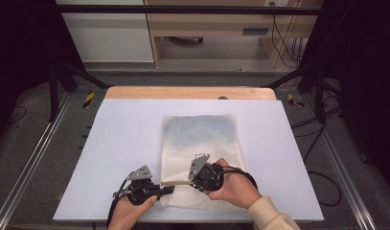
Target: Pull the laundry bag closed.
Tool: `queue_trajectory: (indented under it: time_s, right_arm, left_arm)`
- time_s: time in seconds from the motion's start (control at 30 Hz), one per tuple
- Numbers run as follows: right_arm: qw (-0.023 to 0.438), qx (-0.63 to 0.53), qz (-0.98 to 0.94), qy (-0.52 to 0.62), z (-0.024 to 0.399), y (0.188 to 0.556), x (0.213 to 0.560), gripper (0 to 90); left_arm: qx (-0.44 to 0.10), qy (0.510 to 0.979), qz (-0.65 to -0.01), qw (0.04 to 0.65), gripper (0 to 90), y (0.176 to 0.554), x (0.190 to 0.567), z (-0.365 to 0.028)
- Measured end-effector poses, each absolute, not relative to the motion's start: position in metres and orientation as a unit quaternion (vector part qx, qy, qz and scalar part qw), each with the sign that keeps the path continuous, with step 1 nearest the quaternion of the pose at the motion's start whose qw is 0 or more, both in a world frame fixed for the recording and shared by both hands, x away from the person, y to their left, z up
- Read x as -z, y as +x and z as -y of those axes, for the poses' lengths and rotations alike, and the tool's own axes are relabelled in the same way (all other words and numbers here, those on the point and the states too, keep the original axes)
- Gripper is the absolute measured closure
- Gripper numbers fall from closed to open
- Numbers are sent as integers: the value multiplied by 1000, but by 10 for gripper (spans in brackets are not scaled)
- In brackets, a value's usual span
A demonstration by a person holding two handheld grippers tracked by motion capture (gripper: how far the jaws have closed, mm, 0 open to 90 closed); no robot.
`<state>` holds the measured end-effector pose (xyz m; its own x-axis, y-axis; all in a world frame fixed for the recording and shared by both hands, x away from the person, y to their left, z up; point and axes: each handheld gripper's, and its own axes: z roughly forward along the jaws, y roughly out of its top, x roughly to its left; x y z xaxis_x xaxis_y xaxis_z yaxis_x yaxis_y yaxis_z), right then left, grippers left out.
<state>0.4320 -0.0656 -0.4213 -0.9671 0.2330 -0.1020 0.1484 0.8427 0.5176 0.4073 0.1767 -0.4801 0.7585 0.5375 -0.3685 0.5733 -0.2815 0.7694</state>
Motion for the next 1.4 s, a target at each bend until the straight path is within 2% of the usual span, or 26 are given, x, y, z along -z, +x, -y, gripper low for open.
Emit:
queue_trajectory:
  time_s: [1.4]
  right_arm:
    - [82, -265, -954, 112, 87, 429, 419, 823]
  left_arm:
    - [14, 802, -345, 488, 873, 408, 479, -177]
